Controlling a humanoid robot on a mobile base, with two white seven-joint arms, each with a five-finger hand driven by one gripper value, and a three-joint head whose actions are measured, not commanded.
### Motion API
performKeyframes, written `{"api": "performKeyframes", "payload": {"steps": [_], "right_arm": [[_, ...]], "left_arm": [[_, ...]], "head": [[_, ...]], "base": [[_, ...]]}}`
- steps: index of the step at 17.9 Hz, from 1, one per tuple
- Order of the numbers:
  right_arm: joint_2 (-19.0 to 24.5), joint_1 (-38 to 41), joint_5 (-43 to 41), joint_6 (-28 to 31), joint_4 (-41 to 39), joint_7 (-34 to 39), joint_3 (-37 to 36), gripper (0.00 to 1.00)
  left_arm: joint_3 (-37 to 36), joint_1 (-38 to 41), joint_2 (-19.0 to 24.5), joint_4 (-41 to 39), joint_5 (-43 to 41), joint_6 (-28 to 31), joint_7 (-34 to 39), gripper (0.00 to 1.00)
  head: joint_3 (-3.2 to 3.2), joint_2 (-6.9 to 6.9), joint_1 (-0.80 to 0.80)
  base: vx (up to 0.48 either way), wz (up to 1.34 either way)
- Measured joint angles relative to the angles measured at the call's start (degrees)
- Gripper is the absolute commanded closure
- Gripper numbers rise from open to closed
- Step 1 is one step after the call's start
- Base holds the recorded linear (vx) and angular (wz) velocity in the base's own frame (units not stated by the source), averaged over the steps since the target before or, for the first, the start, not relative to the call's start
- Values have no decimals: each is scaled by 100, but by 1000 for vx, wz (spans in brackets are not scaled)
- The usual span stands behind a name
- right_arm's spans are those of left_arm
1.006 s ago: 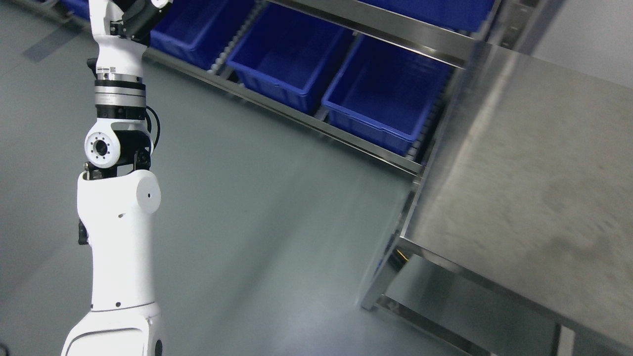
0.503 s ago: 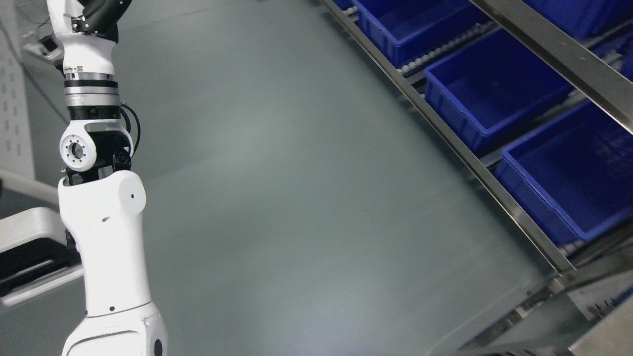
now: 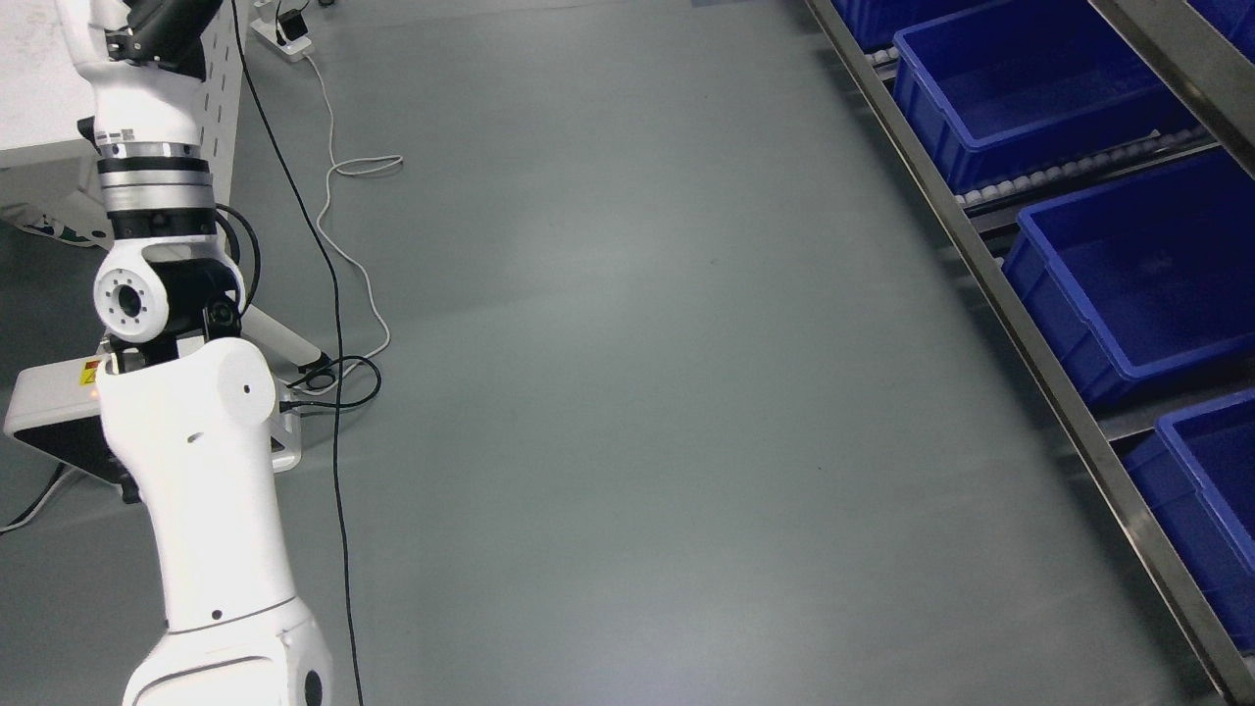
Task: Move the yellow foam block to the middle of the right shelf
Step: 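Carry the cube in the raised left hand while turning toward the blue-bin shelf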
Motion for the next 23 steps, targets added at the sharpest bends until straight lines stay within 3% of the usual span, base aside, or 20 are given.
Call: {"api": "performKeyframes", "payload": {"steps": [10, 23], "right_arm": [[0, 2, 0, 0, 0, 0, 0, 0], [0, 1, 0, 0, 0, 0, 0, 0]], "left_arm": [[99, -29, -6, -63, 1, 5, -20, 60], [138, -42, -9, -123, 1, 45, -21, 60]], "head": [[0, 0, 0], [0, 0, 0]], "base": [[192, -114], [405, -43]]}}
